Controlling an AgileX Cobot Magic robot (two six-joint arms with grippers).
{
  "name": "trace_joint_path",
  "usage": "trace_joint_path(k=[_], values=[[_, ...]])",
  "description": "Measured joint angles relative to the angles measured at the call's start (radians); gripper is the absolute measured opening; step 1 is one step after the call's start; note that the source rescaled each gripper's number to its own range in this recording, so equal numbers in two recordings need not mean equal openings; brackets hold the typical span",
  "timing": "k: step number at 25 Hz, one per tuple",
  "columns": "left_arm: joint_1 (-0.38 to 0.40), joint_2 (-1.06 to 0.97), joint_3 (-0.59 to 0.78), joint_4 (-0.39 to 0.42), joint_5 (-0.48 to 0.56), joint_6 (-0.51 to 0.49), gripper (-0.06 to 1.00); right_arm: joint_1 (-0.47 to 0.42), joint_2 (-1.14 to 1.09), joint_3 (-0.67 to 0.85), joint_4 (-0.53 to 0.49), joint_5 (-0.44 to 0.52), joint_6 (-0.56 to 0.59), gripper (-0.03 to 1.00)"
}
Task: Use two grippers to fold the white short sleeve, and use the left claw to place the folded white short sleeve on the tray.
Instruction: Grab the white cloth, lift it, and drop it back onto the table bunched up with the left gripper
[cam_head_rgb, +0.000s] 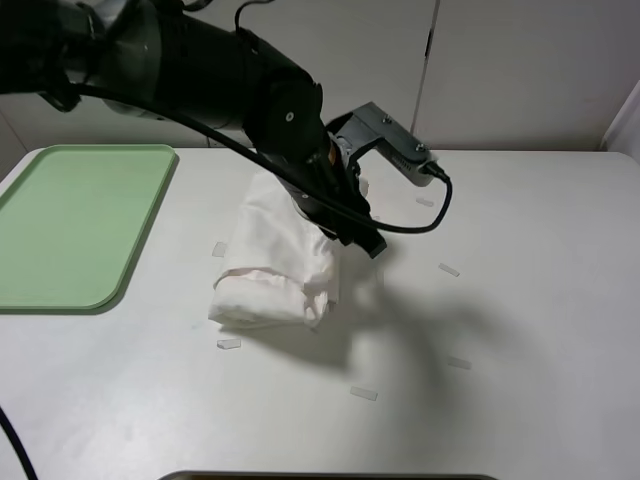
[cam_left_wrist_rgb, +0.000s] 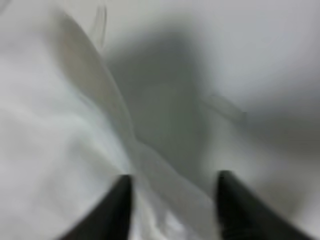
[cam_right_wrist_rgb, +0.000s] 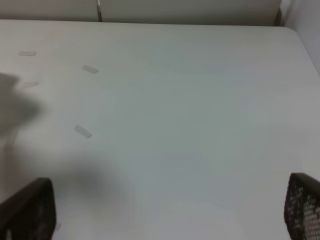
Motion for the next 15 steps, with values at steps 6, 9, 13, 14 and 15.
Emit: trace_joint_path(k=[6,9,13,14,15], values=[[0.0,-0.015,-0.026,0.0,0.016,-0.003,0.72,0.0,0.0,0.0,0.0,0.0,0.0,1.0],[0.0,-0.015,-0.034,0.0,0.062,-0.003,0.84,0.0,0.0,0.0,0.0,0.0,0.0,1.0],[0.0,-0.015,-0.103,0.0,0.217,-0.003,0.87,0.0,0.0,0.0,0.0,0.0,0.0,1.0],[0.0,-0.015,-0.123,0.0,0.266,-0.003,0.87,0.0,0.0,0.0,0.0,0.0,0.0,1.0],[0.0,-0.015,-0.16,0.001,0.332,-0.004,0.87,0.0,0.0,0.0,0.0,0.0,0.0,1.0]])
